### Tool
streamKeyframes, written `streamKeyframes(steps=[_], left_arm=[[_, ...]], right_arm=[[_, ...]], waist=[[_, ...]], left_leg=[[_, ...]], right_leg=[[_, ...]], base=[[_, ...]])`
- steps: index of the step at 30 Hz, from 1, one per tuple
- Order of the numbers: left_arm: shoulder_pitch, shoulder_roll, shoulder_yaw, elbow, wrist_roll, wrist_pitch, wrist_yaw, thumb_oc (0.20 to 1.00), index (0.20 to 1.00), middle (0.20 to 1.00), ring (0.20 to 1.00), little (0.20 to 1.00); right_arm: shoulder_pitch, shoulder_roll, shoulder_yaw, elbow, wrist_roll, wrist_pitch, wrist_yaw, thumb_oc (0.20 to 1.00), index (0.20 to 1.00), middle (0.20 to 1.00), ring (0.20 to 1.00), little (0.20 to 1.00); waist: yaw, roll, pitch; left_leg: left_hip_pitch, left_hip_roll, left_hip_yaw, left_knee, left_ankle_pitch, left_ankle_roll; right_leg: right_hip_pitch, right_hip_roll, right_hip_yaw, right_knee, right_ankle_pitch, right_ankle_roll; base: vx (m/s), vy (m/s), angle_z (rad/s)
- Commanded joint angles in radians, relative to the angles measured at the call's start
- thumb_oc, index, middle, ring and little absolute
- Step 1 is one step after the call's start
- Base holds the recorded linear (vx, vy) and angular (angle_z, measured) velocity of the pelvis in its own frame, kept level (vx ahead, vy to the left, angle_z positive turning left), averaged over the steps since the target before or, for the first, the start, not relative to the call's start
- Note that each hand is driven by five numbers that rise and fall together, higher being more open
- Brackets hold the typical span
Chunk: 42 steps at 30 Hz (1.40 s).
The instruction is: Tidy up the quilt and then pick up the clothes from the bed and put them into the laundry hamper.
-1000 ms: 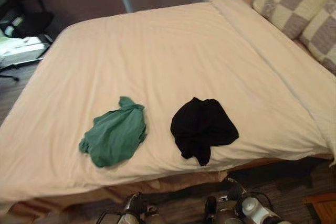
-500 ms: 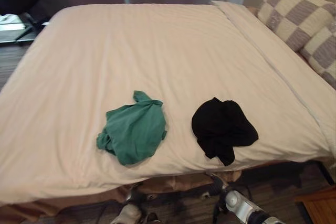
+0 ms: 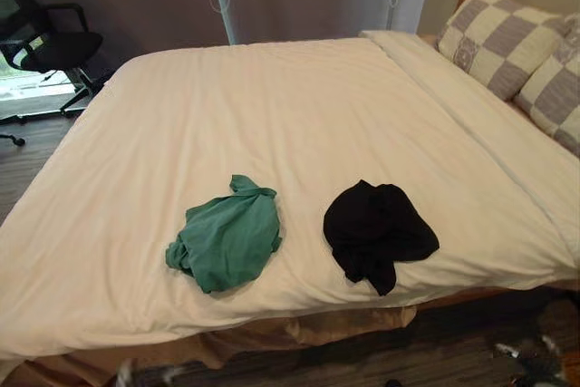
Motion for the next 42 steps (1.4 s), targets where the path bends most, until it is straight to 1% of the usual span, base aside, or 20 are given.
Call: streamKeyframes(steps=[1,4,6,7,8,9,11,14,15,16,18,20,26,27,28,29,30,33,38,42], left_arm=[[-0.05,0.148,0.186,-0.238,0.152,-0.063,0.019,1.0,1.0,1.0,1.0,1.0],[-0.1,0.203,0.212,-0.475,0.178,-0.088,-0.032,1.0,1.0,1.0,1.0,1.0],[-0.135,0.224,0.182,-0.619,0.174,-0.093,-0.093,1.0,1.0,1.0,1.0,1.0],[-0.135,0.224,0.182,-0.621,0.174,-0.092,-0.094,1.0,1.0,1.0,1.0,1.0],[-0.176,0.233,0.121,-0.716,0.174,-0.087,-0.151,1.0,1.0,1.0,1.0,1.0],[-0.21,0.223,0.071,-0.75,0.189,-0.076,-0.167,1.0,1.0,1.0,1.0,1.0],[-0.232,0.19,-0.026,-0.569,0.219,-0.082,-0.138,1.0,1.0,1.0,1.0,1.0],[-0.255,0.14,-0.109,-0.486,0.218,-0.079,-0.136,1.0,1.0,1.0,1.0,1.0],[-0.155,0.032,-0.093,-0.271,-0.126,-0.03,-0.234,1.0,1.0,1.0,1.0,1.0],[-0.216,0.227,-0.069,-0.307,0.081,-0.093,-0.177,1.0,1.0,1.0,1.0,1.0],[-0.35,0.262,-0.182,-0.081,0.108,-0.102,-0.142,1.0,1.0,1.0,1.0,1.0],[-0.423,0.294,-0.257,0.05,0.169,-0.084,-0.102,1.0,1.0,1.0,1.0,1.0],[-0.571,0.374,-0.367,0.275,0.276,-0.036,-0.021,1.0,1.0,1.0,1.0,1.0],[-0.577,0.422,-0.353,0.129,0.295,0.019,-0.041,1.0,1.0,1.0,1.0,1.0],[-0.576,0.423,-0.352,0.127,0.295,0.02,-0.041,1.0,1.0,1.0,1.0,1.0],[-0.497,0.475,-0.27,-0.103,0.402,-0.004,-0.046,1.0,1.0,1.0,1.0,1.0],[-0.507,0.475,-0.254,-0.145,0.42,-0.006,-0.055,1.0,1.0,1.0,1.0,1.0],[-0.553,0.471,-0.236,-0.186,0.46,-0.001,-0.049,1.0,1.0,1.0,1.0,1.0],[-0.596,0.428,-0.264,-0.17,0.491,0.018,-0.061,1.0,1.0,1.0,1.0,1.0],[-0.566,0.374,-0.308,-0.11,0.582,0.076,-0.123,1.0,1.0,1.0,1.0,1.0]], right_arm=[[-0.082,-0.105,0.003,-0.091,-0.19,-0.019,0.0,1.0,1.0,1.0,1.0,1.0],[-0.119,-0.184,0.027,-0.204,-0.287,-0.017,0.016,1.0,1.0,1.0,1.0,1.0],[-0.157,-0.224,0.069,-0.266,-0.349,-0.013,0.031,1.0,1.0,1.0,1.0,1.0],[-0.157,-0.224,0.069,-0.266,-0.349,-0.013,0.031,1.0,1.0,1.0,1.0,1.0],[-0.195,-0.253,0.121,-0.318,-0.407,-0.011,0.048,1.0,1.0,1.0,1.0,1.0],[-0.228,-0.25,0.159,-0.333,-0.424,-0.014,0.058,1.0,1.0,1.0,1.0,1.0],[-0.293,-0.246,0.218,-0.361,-0.436,-0.023,0.072,1.0,1.0,1.0,1.0,1.0],[-0.349,-0.273,0.285,-0.405,-0.463,-0.035,0.08,1.0,1.0,1.0,1.0,1.0],[-0.349,-0.3,0.277,-0.435,-0.459,-0.035,0.093,1.0,1.0,1.0,1.0,1.0],[-0.379,-0.3,0.294,-0.455,-0.468,-0.031,0.105,1.0,1.0,1.0,1.0,1.0],[-0.42,-0.294,0.352,-0.528,-0.441,-0.064,0.119,1.0,1.0,1.0,1.0,1.0],[-0.464,-0.294,0.408,-0.53,-0.424,-0.087,0.104,1.0,1.0,1.0,1.0,1.0],[-0.554,-0.304,0.495,-0.553,-0.403,-0.125,0.088,1.0,1.0,1.0,1.0,1.0],[-0.545,-0.326,0.479,-0.563,-0.409,-0.126,0.069,1.0,1.0,1.0,1.0,1.0],[-0.545,-0.326,0.48,-0.563,-0.409,-0.125,0.069,1.0,1.0,1.0,1.0,1.0],[-0.499,-0.329,0.426,-0.578,-0.414,-0.115,0.055,1.0,1.0,1.0,1.0,1.0],[-0.501,-0.325,0.416,-0.569,-0.425,-0.108,0.053,1.0,1.0,1.0,1.0,1.0],[-0.527,-0.302,0.4,-0.552,-0.422,-0.094,0.051,1.0,1.0,1.0,1.0,1.0],[-0.557,-0.294,0.4,-0.56,-0.426,-0.087,0.057,1.0,1.0,1.0,1.0,1.0],[-0.608,-0.289,0.415,-0.606,-0.438,-0.087,0.068,1.0,1.0,1.0,1.0,1.0]], waist=[[0.002,-0.041,0.049],[0.005,-0.04,0.044],[0.006,-0.039,0.045],[0.006,-0.039,0.045],[0.003,-0.041,0.042],[-0.001,-0.044,0.039],[-0.004,-0.051,0.045],[0.006,-0.056,0.065],[0.023,-0.046,0.082],[0.017,-0.045,0.084],[-0.006,-0.047,0.09],[-0.02,-0.05,0.099],[-0.058,-0.062,0.152],[-0.055,-0.063,0.182],[-0.056,-0.063,0.18],[-0.035,-0.062,0.217],[-0.032,-0.063,0.226],[-0.032,-0.068,0.25],[-0.032,-0.065,0.264],[-0.028,-0.063,0.287]], left_leg=[[0.008,0.012,0.011,0.006,-0.035,-0.025],[0.006,0.02,0.006,0.006,-0.035,-0.029],[0.007,0.024,0.008,0.006,-0.033,-0.027],[0.006,0.024,0.009,0.006,-0.032,-0.027],[0.013,0.027,0.013,0.006,-0.037,-0.026],[0.024,0.03,0.018,0.006,-0.048,-0.026],[0.03,0.029,0.03,0.006,-0.047,-0.025],[0.029,0.03,0.034,0.006,-0.045,-0.025],[0.033,0.031,0.032,0.006,-0.041,-0.023],[0.025,0.033,0.032,0.006,-0.034,-0.027],[0.032,0.035,0.051,0.006,-0.035,-0.032],[0.031,0.036,0.068,0.006,-0.03,-0.033],[-0.011,0.051,0.095,0.006,-0.011,-0.04],[-0.043,0.057,0.093,0.006,0.0,-0.041],[-0.045,0.057,0.093,0.006,0.0,-0.041],[-0.084,0.063,0.068,0.006,0.013,-0.047],[-0.098,0.065,0.063,0.006,0.017,-0.05],[-0.139,0.07,0.061,0.006,0.032,-0.058],[-0.176,0.07,0.076,0.006,0.044,-0.064],[-0.184,0.07,0.094,0.006,0.042,-0.064]], right_leg=[[0.004,-0.052,-0.028,-0.007,-0.038,0.037],[0.002,-0.051,-0.032,-0.007,-0.044,0.036],[-0.003,-0.049,-0.023,-0.007,-0.044,0.033],[-0.004,-0.05,-0.022,-0.007,-0.043,0.033],[-0.006,-0.047,-0.014,-0.007,-0.046,0.031],[-0.001,-0.044,-0.008,-0.007,-0.056,0.032],[-0.006,-0.04,0.003,-0.007,-0.05,0.028],[-0.008,-0.035,0.007,-0.007,-0.048,0.024],[-0.001,-0.034,0.0,-0.007,-0.049,0.022],[-0.006,-0.031,-0.003,-0.007,-0.045,0.022],[-0.007,-0.029,0.003,-0.007,-0.045,0.027],[-0.017,-0.026,0.01,-0.007,-0.038,0.026],[-0.08,-0.012,0.032,-0.007,-0.02,0.03],[-0.109,-0.008,0.031,-0.007,-0.015,0.03],[-0.11,-0.008,0.031,-0.007,-0.015,0.03],[-0.131,-0.009,0.013,-0.007,-0.013,0.029],[-0.141,-0.011,0.009,-0.007,-0.011,0.03],[-0.182,-0.012,0.007,-0.006,0.001,0.03],[-0.232,-0.015,0.017,-0.002,0.014,0.028],[-0.259,-0.02,0.026,0.003,0.024,0.029]], base=[[-0.03,-0.05,0.06],[-0.03,-0.046,0.1],[-0.02,-0.019,0.03],[-0.02,-0.036,-0.04],[0.03,-0.035,-0.07],[0.03,-0.045,-0.13],[0.0,-0.026,-0.26],[-0.02,-0.005,-0.3],[-0.04,0.011,-0.07],[-0.02,0.025,-0.09],[0.03,0.023,-0.05],[-0.01,0.01,-0.03],[-0.09,0.006,-0.09],[-0.14,-0.004,-0.07],[-0.21,-0.053,-0.05],[-0.15,-0.061,0.05],[-0.15,-0.061,0.19],[-0.09,-0.031,0.18],[-0.06,-0.001,-0.05],[-0.03,0.014,-0.13]])
